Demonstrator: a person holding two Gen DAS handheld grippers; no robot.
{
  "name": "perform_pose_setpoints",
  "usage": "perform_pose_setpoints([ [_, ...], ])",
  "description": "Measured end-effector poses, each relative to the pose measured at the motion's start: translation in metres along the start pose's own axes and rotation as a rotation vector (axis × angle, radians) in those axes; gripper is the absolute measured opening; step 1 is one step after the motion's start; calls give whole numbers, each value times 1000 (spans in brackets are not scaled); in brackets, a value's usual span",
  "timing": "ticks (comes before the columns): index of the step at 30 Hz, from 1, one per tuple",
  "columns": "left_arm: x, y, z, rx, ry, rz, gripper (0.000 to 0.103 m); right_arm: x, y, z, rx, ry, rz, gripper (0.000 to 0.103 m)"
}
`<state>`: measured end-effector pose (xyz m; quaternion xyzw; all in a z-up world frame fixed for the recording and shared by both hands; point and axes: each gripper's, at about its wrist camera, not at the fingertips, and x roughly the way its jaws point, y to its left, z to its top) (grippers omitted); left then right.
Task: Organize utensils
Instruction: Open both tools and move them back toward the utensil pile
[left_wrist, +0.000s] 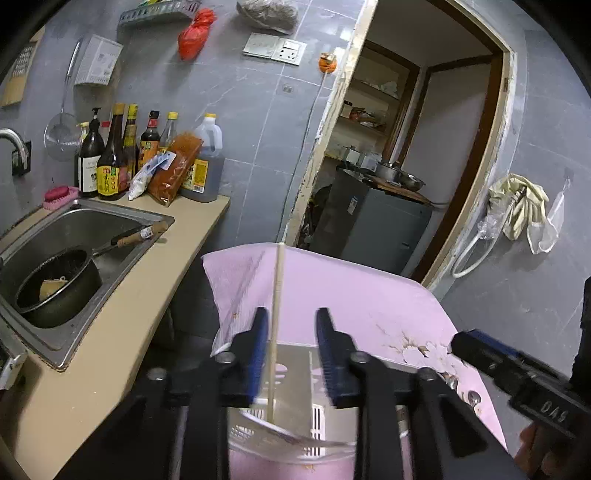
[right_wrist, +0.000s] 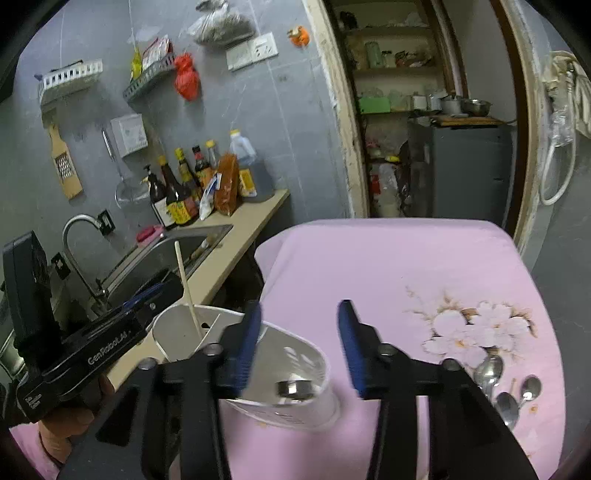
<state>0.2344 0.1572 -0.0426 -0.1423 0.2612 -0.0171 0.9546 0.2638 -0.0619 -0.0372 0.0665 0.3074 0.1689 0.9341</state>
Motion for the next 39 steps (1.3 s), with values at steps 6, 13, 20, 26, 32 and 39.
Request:
perform_pose_setpoints([
  [6, -23, -25, -1, 30, -47, 11, 76, -41, -29, 3, 23, -77, -56, 76],
  [13, -47, -78, -13, 94, -123, 37, 100, -96, -74, -1, 24, -192, -167, 102],
  [20, -62, -130, -39, 151, -174, 54, 103, -137, -109, -8, -5, -257, -281, 102],
  [26, -65, -165, -64, 213, -162, 68, 103, -154, -140, -26, -2, -219, -337, 102],
  [32, -49, -188, -89, 266, -59, 21, 103, -156, -176, -52, 16, -137, -346, 102],
  [39, -22, -200, -115, 302, 71, -15, 103, -140, -205, -72, 35, -50, -314, 101],
])
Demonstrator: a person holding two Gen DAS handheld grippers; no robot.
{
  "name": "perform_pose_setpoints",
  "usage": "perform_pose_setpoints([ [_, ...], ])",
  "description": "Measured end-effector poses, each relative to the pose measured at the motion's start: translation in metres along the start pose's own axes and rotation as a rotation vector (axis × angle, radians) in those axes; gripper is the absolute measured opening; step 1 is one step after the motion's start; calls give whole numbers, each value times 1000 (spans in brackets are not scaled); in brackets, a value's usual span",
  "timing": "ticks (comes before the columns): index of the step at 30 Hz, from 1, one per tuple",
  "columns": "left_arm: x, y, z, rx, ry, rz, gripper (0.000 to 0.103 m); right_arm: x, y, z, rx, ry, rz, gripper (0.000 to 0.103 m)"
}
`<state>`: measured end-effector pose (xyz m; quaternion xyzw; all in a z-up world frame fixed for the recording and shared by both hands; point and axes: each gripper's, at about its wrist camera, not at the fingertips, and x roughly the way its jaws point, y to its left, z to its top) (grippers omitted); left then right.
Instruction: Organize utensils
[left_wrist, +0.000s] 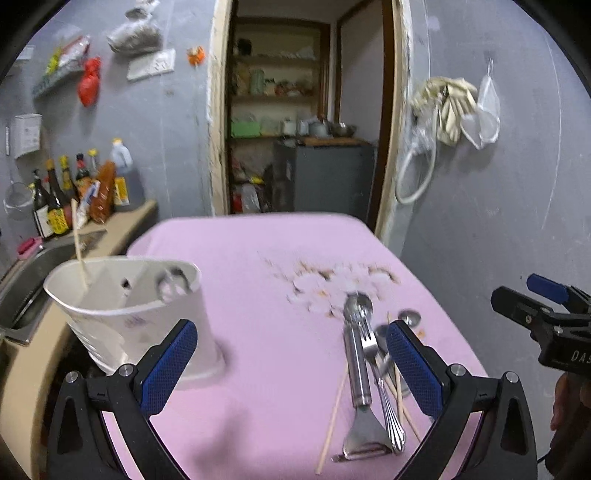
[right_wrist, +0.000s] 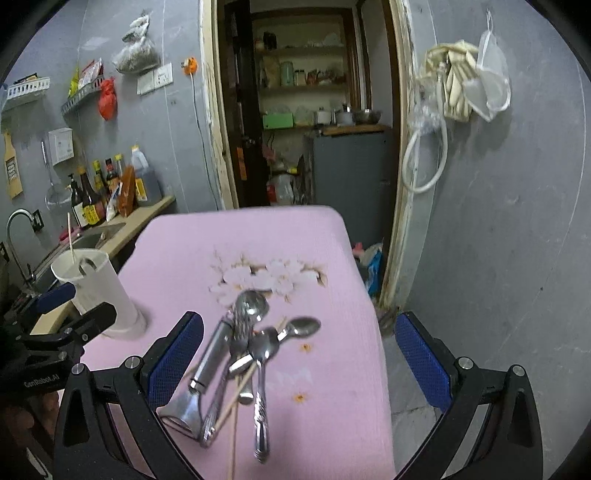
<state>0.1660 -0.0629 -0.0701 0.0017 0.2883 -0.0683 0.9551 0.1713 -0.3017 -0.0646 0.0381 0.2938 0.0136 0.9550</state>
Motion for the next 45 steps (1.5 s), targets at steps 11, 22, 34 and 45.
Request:
perform_pose_setpoints([
  [11, 48, -15, -31, 39, 205, -93, 69, 52, -15, -31, 14, 164, 92, 58],
  [22, 84, -18, -49, 63, 380, -151, 38, 106, -3, -48, 17, 317, 211, 35],
  [34, 106, -20, -47, 119, 454, -153, 31, 152, 13, -52, 41, 437, 310, 28],
  [45, 123, -20, -36, 145, 530, -167, 12, 175, 26, -45, 80, 506, 342, 13],
])
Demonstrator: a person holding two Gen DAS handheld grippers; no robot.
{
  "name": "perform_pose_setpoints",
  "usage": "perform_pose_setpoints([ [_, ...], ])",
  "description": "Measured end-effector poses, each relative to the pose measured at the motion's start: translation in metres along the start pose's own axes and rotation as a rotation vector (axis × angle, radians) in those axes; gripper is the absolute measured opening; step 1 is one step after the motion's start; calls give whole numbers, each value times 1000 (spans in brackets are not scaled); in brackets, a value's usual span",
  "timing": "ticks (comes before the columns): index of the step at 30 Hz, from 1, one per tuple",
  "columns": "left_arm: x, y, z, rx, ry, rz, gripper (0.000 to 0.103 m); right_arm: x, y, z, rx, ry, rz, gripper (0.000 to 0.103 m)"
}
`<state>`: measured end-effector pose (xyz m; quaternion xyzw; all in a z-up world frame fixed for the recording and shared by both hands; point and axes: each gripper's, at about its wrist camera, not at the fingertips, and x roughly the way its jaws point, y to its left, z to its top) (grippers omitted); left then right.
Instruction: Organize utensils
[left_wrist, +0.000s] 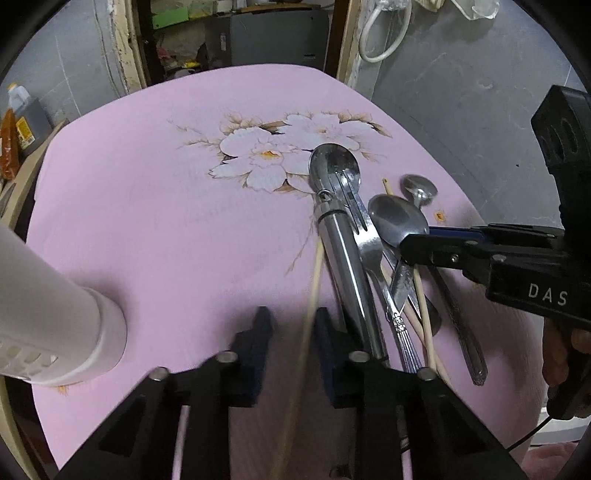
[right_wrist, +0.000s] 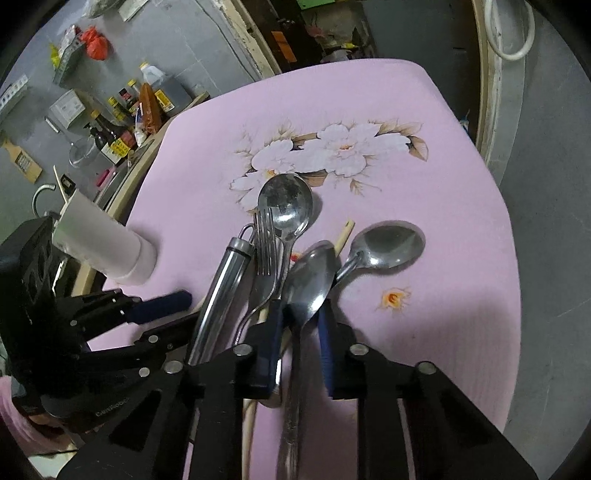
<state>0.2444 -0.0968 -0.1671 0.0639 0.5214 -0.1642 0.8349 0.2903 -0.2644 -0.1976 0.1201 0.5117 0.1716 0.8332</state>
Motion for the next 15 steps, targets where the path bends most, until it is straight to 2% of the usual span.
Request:
perform_pose_setpoints([
  [6, 0, 9, -1, -46, 37, -49, 6, 0, 1, -6, 46, 18, 21, 8],
  [13, -7, 18, -15, -154, 86, -120, 5, -9, 1, -13, 92, 16, 21, 8],
  [15, -8, 18, -18, -164, 102, -124, 5, -10, 1, -14, 96, 13, 23, 3],
])
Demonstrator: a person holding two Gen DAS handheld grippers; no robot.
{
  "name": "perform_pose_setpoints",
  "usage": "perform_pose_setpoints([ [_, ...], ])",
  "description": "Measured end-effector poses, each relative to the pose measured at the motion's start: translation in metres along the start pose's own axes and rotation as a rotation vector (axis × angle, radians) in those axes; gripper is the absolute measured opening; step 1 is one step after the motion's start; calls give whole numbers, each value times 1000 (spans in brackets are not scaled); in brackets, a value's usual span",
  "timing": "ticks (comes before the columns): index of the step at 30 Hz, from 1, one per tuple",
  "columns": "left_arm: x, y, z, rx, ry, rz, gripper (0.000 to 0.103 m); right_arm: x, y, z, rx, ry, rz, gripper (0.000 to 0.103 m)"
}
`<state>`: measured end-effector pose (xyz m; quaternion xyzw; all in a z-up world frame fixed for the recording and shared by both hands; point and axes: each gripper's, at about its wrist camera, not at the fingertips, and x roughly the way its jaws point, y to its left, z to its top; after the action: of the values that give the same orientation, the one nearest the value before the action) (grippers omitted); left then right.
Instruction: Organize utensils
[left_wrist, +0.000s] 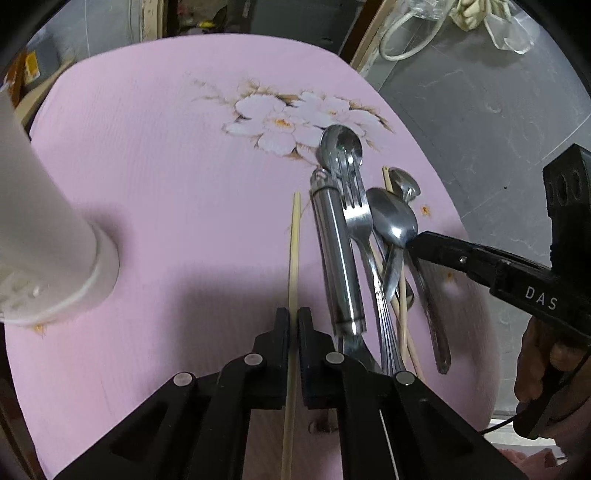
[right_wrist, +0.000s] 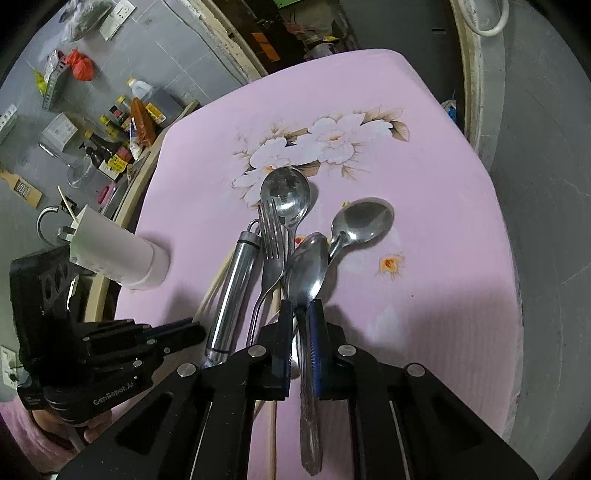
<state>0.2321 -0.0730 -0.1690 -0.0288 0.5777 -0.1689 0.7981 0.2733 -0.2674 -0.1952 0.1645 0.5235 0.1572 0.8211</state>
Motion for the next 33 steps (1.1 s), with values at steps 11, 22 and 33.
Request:
perform_pose_setpoints([
  [11, 7, 0, 15, 11, 40, 5, 6, 11, -6, 11, 27, 37, -23, 9],
  [22, 14, -1, 31, 41, 88, 5, 6, 20, 5, 13, 27, 49, -33, 9],
  [33, 7, -3, 16, 14, 51, -40, 5, -6, 2, 0, 41, -1, -13, 2],
])
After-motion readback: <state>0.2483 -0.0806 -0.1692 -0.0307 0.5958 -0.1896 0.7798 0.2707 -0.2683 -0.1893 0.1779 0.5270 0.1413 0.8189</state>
